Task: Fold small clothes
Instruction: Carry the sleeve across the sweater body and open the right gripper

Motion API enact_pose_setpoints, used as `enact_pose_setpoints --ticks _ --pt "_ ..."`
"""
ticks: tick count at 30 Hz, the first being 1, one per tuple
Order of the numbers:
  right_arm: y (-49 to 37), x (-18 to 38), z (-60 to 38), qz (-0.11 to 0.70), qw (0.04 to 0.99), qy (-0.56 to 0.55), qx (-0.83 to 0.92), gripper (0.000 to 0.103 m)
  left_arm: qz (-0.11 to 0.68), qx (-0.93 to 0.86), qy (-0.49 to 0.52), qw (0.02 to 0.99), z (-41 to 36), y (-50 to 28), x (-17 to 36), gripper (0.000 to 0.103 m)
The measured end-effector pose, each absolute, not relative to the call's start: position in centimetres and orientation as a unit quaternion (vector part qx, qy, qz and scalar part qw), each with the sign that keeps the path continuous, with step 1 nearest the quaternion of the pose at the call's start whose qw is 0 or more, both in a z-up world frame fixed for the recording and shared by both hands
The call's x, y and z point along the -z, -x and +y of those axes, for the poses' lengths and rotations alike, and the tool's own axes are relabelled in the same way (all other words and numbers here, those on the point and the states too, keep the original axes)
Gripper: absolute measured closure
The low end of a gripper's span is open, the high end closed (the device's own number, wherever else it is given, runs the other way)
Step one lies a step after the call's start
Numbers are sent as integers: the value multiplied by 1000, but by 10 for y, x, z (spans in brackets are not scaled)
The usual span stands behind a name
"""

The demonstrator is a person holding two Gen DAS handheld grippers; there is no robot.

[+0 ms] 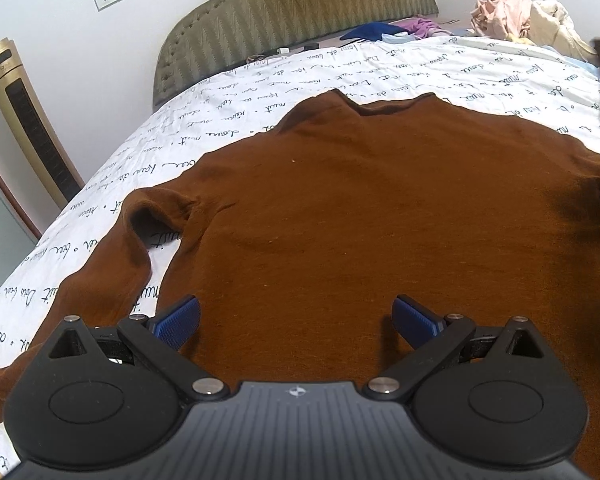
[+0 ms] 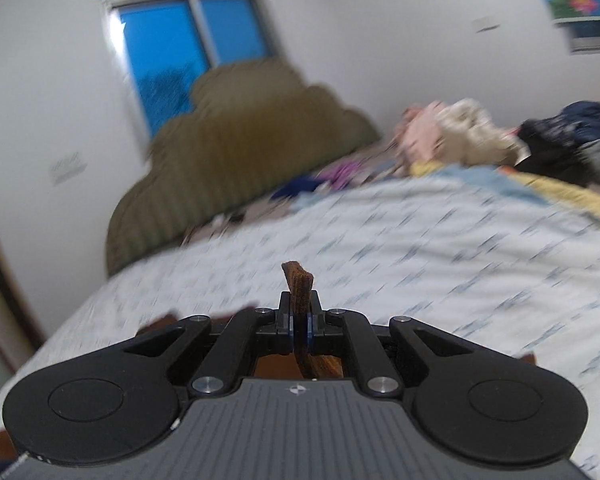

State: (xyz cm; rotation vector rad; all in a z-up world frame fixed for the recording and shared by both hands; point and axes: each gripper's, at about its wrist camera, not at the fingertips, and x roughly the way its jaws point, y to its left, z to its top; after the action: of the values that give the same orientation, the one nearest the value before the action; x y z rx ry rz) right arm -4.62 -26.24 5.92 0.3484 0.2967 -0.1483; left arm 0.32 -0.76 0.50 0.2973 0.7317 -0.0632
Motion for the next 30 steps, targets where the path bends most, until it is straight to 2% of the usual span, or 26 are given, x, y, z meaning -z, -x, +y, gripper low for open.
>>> enact_pose_setpoints --ticks 10,30 --pt "1 -39 -204 237 962 -132 30 91 353 31 -145 924 -4 -8 -3 0" --pt "-70 -47 -129 253 963 -87 -37 91 343 27 -137 929 12 -9 -4 0"
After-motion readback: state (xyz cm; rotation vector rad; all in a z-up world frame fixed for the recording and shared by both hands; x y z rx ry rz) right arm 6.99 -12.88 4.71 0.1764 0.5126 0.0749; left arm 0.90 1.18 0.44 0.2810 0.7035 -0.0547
